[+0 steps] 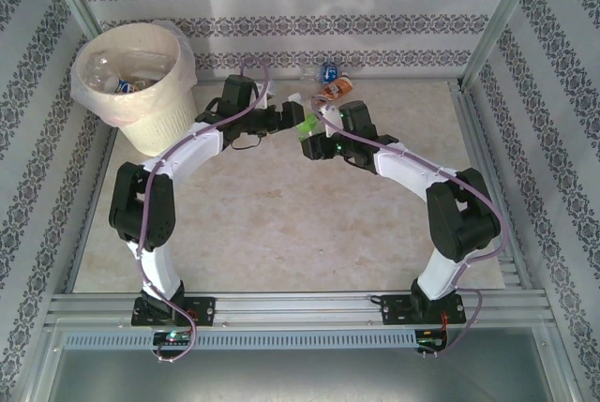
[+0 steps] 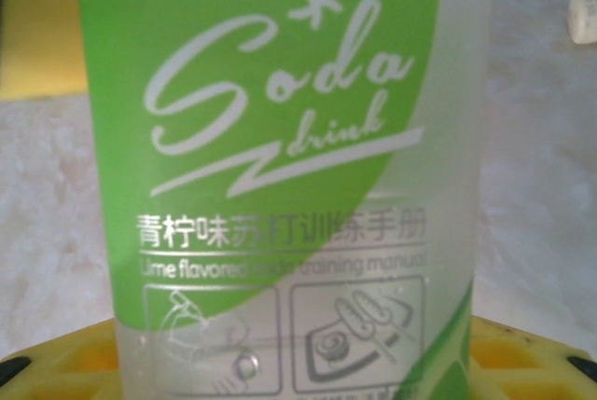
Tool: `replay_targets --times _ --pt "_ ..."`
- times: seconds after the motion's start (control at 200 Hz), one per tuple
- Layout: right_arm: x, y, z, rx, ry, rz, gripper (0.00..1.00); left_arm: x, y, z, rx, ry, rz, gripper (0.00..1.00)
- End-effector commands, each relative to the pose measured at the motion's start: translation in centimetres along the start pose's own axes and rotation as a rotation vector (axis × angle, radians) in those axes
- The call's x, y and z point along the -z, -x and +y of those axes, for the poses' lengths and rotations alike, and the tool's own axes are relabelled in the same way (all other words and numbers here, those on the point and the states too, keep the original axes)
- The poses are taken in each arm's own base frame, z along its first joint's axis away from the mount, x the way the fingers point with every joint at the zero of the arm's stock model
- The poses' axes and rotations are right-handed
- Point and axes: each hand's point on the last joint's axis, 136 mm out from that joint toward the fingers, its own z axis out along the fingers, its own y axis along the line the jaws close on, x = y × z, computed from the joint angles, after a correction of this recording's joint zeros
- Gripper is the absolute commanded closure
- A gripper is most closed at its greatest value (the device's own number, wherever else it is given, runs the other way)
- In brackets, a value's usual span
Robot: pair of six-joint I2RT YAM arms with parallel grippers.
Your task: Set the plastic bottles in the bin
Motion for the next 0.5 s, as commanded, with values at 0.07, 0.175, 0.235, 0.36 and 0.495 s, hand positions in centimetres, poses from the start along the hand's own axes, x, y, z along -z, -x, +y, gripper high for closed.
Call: replay_targets --times 0.07,0.175,0.235,0.36,0.495 --pt "-0.3 1.7 2.9 0.013 0.155 -0.033 0.53 -0.7 0.8 -1.1 -0.036 -0.014 -0.001 0.00" --pt "-0.4 1.6 3.9 0.020 0.199 -0.024 0.53 -1.4 0.8 -0.3 -0.041 0.051 -0.012 0.03" --pt "-0.3 1.7 4.3 0.020 0.221 -0.027 0.53 -1.5 0.9 0.2 -0.040 0.078 -0.027 0.06" --pt "0.0 2.1 4.9 0.016 0.250 -0.035 0.52 -2.1 0.4 0.0 -0.030 0.046 -0.002 0.12" --pt "0.1 2.1 5.0 0.019 0.260 -0.033 0.51 -2.1 0.1 -0.3 -0.029 0.018 0.001 0.23"
